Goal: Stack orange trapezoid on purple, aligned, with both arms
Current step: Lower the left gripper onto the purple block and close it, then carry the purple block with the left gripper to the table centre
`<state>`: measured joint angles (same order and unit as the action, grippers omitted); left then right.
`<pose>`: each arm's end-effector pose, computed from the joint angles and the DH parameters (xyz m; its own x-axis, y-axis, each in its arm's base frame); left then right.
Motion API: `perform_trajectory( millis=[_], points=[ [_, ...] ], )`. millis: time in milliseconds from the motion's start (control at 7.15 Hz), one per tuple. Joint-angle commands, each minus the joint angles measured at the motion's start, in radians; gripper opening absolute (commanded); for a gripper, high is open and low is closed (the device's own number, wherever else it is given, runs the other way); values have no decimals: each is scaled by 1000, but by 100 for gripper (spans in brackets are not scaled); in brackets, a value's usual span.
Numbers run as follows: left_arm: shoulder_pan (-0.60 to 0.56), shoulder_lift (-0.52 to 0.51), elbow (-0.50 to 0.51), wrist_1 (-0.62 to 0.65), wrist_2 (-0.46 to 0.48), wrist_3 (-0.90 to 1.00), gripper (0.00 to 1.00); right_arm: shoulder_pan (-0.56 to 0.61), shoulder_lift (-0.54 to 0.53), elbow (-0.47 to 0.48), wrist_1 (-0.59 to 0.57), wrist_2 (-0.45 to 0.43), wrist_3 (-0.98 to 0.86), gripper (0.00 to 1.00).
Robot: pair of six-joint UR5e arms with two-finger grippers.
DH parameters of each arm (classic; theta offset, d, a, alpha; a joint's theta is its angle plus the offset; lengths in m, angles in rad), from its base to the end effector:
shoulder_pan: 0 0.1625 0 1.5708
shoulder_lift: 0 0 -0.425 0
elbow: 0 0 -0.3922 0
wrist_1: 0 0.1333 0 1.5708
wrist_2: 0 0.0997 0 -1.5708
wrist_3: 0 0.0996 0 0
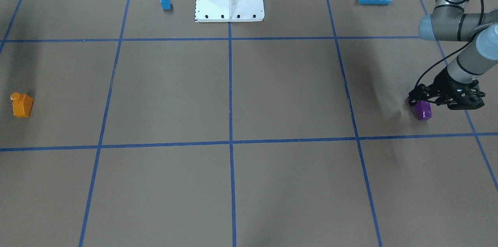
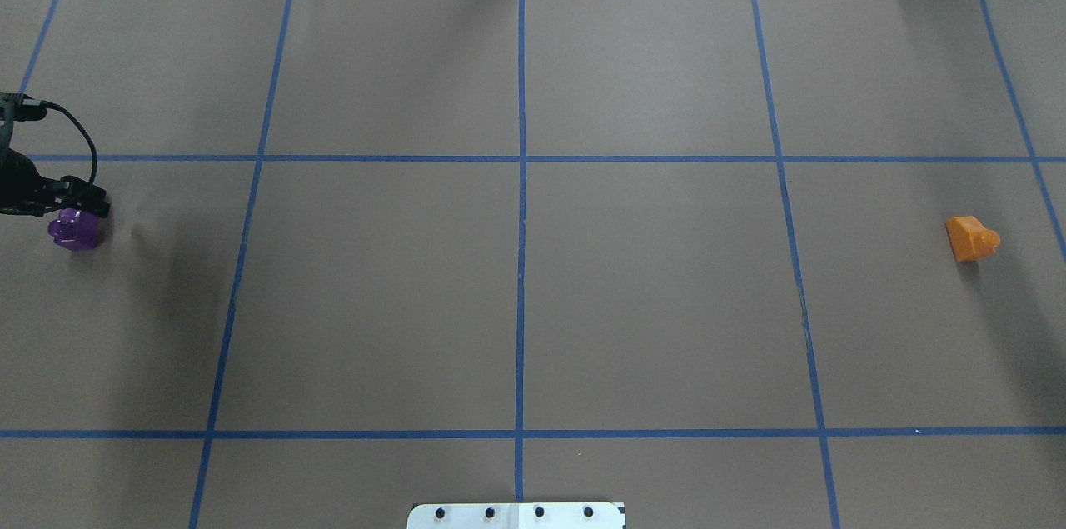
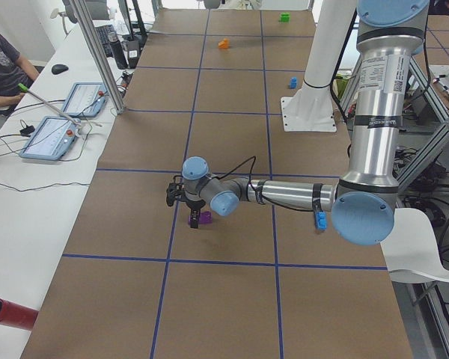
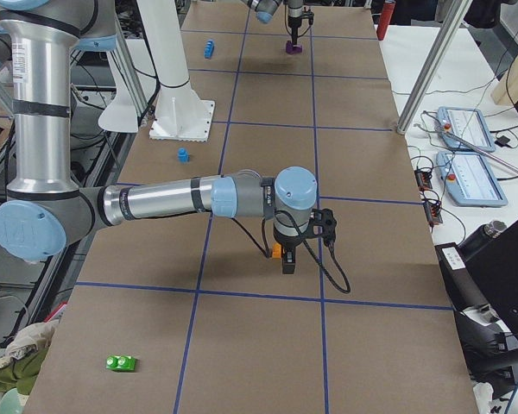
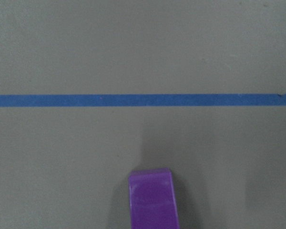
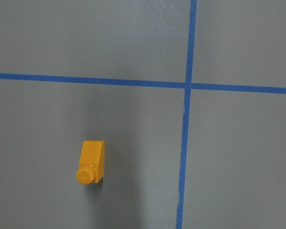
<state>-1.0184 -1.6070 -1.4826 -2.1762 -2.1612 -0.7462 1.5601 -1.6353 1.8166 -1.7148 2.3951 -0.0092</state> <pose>0.2146 -0.4966 0.6256 0.7096 0.0113 -0.7045 0.0480 0.9968 0.0644 0.0553 -0.4611 0.5798 0.6786 -0.0438 0.7332 0.0169 0.9989 0.0440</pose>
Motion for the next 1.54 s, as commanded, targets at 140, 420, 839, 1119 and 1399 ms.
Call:
perform_trajectory(
  millis=[140, 420, 839, 1119, 1399],
  points=[
    [8, 18, -2, 4, 1, -2, 0, 0, 2, 3, 0, 7, 0, 100],
    [3, 16, -52, 21, -12, 4, 0, 0, 14, 10, 0, 1, 0, 100],
    [-3, -61, -313, 305, -3, 123, 0, 0, 48, -6, 1, 0, 11, 100],
    [29, -288, -341, 499, 9, 130, 0, 0, 46, -14, 1, 1, 15, 100],
    [200, -461, -340, 600, 154, 117, 0, -2, 45, -14, 0, 4, 17, 100]
  ],
)
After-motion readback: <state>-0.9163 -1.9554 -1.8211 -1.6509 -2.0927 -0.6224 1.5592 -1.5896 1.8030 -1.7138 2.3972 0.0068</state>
